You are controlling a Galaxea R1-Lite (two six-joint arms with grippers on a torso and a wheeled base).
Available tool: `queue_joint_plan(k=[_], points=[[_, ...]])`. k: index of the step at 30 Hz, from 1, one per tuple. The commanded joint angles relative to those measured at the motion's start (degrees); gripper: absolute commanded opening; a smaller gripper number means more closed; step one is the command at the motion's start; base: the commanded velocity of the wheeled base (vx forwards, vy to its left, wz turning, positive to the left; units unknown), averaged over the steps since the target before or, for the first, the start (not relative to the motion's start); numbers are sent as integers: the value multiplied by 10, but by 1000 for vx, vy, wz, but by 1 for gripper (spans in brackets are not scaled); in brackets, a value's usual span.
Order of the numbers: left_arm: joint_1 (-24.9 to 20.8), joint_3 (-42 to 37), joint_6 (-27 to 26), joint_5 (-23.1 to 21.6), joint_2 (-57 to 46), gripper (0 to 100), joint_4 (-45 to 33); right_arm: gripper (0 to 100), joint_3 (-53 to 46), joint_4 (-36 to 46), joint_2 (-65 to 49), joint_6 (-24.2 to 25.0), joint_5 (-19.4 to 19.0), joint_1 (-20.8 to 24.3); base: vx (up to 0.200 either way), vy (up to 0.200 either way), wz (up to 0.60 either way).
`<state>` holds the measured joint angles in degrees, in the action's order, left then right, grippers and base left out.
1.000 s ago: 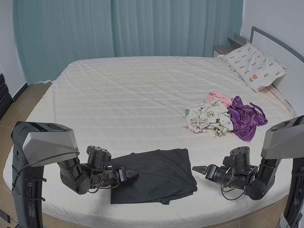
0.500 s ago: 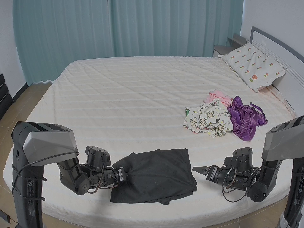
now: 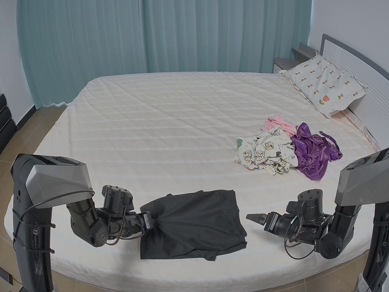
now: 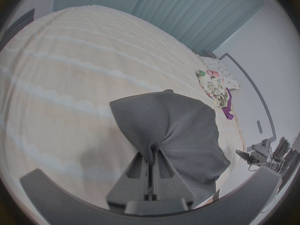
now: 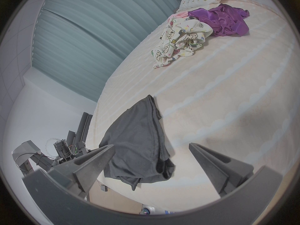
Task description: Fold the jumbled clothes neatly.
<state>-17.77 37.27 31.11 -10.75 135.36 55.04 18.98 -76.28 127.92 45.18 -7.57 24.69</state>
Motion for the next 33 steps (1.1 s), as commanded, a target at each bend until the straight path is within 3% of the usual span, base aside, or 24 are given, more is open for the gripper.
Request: queue_joint_plan(k=[1,33], points=[[9,-4,0,-1,-10,0,1,100,0,0,0,0,0,0,0,200,0],[53,-31,-4,-1,-42,0,1,100,0,0,1,0,0,0,0,200,0]])
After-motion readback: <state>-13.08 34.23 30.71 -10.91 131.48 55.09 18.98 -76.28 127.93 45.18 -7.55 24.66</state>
